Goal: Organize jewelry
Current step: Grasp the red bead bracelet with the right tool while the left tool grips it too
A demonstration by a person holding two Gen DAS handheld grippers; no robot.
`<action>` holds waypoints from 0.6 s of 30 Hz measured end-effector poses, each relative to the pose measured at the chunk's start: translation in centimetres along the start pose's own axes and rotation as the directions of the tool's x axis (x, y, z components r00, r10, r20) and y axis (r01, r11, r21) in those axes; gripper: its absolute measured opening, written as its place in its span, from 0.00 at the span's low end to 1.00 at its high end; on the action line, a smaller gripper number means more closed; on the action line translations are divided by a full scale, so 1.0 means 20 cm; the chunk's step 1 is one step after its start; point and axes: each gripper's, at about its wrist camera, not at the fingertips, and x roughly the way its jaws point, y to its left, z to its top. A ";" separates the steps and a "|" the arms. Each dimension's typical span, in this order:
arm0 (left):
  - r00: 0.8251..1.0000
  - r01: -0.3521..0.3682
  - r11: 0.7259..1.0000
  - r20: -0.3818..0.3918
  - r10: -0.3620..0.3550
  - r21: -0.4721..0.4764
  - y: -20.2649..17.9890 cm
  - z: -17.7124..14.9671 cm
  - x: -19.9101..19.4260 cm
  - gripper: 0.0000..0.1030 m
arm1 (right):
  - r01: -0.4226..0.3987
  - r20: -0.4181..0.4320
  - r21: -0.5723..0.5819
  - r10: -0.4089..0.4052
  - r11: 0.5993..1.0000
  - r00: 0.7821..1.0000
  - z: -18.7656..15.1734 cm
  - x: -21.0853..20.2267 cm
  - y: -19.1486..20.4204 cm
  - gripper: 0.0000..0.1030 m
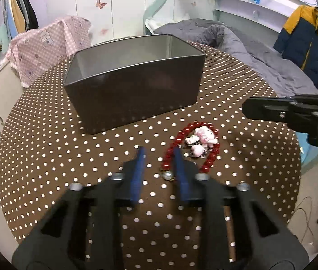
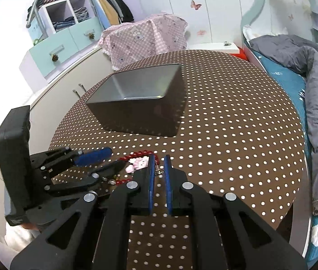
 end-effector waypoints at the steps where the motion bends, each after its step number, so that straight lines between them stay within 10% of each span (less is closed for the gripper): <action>1: 1.000 -0.013 1.000 0.003 0.013 -0.019 0.01 0.01 0.00 0.08 | 0.000 0.002 0.003 0.000 1.000 1.000 0.00 -0.01 -0.01 0.06; 18: 0.974 0.166 0.970 0.181 -0.133 -0.176 0.10 0.11 -0.15 0.08 | -0.013 0.054 0.010 0.012 1.000 0.998 0.05 -0.07 -0.06 0.06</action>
